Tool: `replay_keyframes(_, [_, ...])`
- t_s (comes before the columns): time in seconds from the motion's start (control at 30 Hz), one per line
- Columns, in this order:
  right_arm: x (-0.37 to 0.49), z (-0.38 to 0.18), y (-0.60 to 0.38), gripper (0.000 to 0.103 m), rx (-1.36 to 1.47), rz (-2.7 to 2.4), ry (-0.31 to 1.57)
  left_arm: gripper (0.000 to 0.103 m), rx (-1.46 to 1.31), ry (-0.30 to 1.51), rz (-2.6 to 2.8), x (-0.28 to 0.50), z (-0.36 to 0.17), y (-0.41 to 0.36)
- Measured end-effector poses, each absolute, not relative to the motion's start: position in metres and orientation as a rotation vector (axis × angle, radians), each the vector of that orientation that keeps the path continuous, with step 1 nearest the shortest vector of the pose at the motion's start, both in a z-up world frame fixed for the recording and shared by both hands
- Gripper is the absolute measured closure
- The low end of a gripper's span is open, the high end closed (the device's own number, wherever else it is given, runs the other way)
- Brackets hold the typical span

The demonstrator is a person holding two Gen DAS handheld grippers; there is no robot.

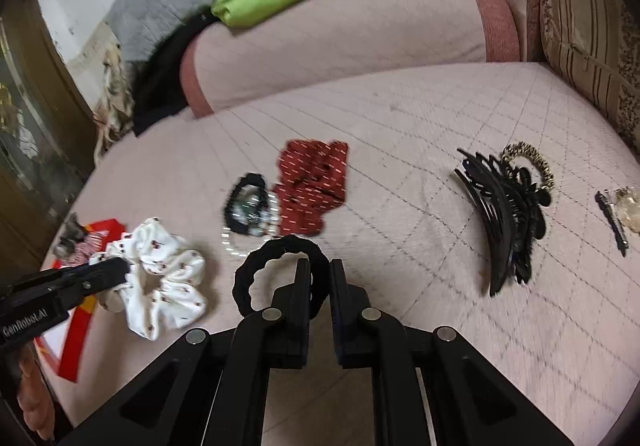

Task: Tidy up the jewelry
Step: 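Grasp white polka-dot scrunchie with left tool while right tool grasps black hair tie, then place white scrunchie in tray with left tool while right tool drops black hair tie there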

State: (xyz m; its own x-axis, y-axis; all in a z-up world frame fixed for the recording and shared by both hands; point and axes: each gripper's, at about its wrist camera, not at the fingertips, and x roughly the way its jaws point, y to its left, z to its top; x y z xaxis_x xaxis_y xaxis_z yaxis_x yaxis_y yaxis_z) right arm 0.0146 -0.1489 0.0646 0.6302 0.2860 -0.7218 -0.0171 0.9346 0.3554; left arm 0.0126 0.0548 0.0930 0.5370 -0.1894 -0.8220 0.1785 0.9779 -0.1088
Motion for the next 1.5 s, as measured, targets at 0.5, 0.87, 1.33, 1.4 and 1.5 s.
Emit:
replay_keyframes(0.5, [-0.013,0.124,-0.012,0.093,0.282,0.452,0.899,0.091,-0.104,0.881,0.210,-0.071,0.127,0.273])
replay_keyframes(0.87, [-0.024,0.115,0.170,0.093,0.060,0.691,0.991,0.091,-0.276,0.988,0.456,-0.086,0.070,0.395])
replay_keyframes(1.33, [-0.047,0.100,0.206,0.053,-0.060,0.711,0.996,0.043,-0.347,0.884,0.396,-0.090,0.077,0.394])
replay_keyframes(1.4, [-0.052,0.108,0.198,0.051,-0.056,0.696,0.960,0.042,-0.366,0.866,0.377,-0.093,0.079,0.393])
replay_keyframes(1.5, [-0.051,0.110,0.186,0.050,-0.067,0.620,0.929,0.042,-0.400,0.834,0.347,-0.096,0.082,0.392])
